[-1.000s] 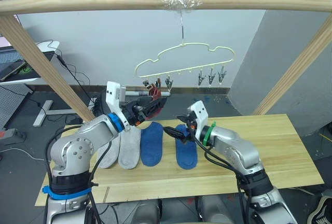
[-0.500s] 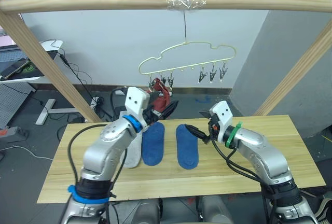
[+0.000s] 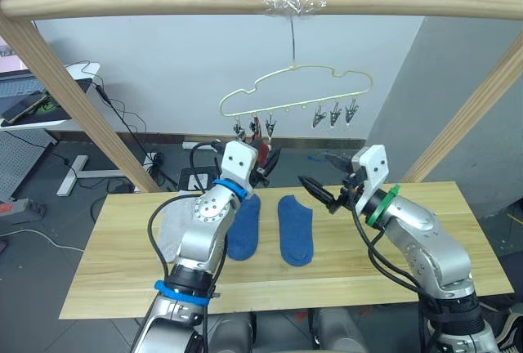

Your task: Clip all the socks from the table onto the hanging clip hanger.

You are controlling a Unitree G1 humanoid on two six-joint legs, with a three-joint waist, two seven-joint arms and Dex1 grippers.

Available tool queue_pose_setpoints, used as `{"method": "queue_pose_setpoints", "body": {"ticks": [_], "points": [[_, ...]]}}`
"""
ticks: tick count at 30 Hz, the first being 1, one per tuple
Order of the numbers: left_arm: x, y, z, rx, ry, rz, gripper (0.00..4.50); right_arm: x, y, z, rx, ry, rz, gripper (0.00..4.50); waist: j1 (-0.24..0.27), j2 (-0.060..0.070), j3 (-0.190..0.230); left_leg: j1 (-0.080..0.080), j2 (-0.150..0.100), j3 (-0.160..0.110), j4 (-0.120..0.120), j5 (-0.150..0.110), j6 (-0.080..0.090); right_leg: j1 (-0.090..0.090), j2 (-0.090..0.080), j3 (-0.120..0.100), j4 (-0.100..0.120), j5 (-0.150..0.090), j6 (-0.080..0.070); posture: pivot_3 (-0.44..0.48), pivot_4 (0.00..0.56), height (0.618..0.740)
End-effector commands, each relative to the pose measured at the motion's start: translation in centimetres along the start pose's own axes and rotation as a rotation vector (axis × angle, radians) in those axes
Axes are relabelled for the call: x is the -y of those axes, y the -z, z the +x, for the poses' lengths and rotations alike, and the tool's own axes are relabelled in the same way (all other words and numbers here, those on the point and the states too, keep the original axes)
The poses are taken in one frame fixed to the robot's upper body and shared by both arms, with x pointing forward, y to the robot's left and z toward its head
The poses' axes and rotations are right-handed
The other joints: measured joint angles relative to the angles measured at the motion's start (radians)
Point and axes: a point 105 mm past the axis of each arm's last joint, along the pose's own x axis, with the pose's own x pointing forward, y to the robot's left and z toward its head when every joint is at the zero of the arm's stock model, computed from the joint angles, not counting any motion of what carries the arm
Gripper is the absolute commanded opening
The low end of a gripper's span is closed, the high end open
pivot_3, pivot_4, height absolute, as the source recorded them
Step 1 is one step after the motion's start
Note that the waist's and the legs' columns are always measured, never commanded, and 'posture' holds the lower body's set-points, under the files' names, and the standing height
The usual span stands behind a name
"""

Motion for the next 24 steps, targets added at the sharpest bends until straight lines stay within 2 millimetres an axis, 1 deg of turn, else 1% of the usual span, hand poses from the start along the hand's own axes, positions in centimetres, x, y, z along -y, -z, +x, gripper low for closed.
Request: {"method": "queue_pose_setpoints", "body": {"ticks": [1, 6, 10, 14, 17, 20, 24], "points": [[-0.4, -1.3, 0.9, 0.069, -0.032, 0.013, 2.49, -0.3, -2.7, -0.5, 0.095, -0.022, -0.048, 4.50, -0.004, 0.000, 0.000, 0.000, 0.000, 0.000, 0.000, 0.000, 0.000, 0.000, 0.000, 0.000, 0.000, 0.000, 0.000, -0.203, 0.134, 0.740], [0.1, -1.3, 1.5, 0.089, -0.028, 0.004, 2.49, -0.7, -3.3, -0.4, 0.108, -0.031, -0.059, 4.50, -0.019, 0.000, 0.000, 0.000, 0.000, 0.000, 0.000, 0.000, 0.000, 0.000, 0.000, 0.000, 0.000, 0.000, 0.000, -0.214, 0.135, 0.740], [-0.5, -1.3, 2.1, 0.098, -0.087, -0.031, 2.49, -1.1, -3.4, -0.2, 0.110, -0.033, -0.052, 4.50, -0.027, 0.000, 0.000, 0.000, 0.000, 0.000, 0.001, 0.000, 0.000, 0.000, 0.000, 0.000, 0.001, 0.000, 0.001, -0.215, 0.136, 0.740], [-0.5, -1.6, 2.7, 0.112, -0.087, -0.028, 2.49, -1.3, -3.3, 0.0, 0.118, -0.028, -0.029, 4.50, -0.028, 0.000, 0.000, 0.000, 0.000, 0.000, 0.001, 0.000, 0.000, 0.000, 0.000, 0.000, 0.001, 0.000, 0.001, -0.215, 0.136, 0.740], [-0.9, -1.9, 3.0, 0.122, -0.102, -0.026, 2.49, -1.3, -3.4, 0.0, 0.121, -0.027, -0.026, 4.50, -0.030, 0.000, 0.000, 0.000, 0.000, 0.000, 0.001, 0.000, 0.000, 0.000, 0.000, 0.000, 0.001, 0.000, 0.001, -0.218, 0.142, 0.740], [-1.2, -2.1, 3.2, 0.131, -0.116, -0.021, 2.49, -1.3, -3.4, 0.0, 0.124, -0.024, -0.026, 4.50, -0.030, 0.000, 0.000, 0.000, 0.000, 0.000, 0.001, 0.000, 0.000, 0.000, 0.000, 0.000, 0.001, 0.001, 0.001, -0.218, 0.142, 0.740], [-0.8, -2.1, 3.0, 0.135, -0.088, -0.025, 2.49, -1.1, -3.5, 0.0, 0.126, -0.015, -0.027, 4.50, -0.030, 0.000, 0.000, 0.000, 0.000, 0.000, 0.001, 0.000, 0.000, 0.000, 0.000, 0.000, 0.001, 0.001, 0.001, -0.221, 0.146, 0.740]]}}
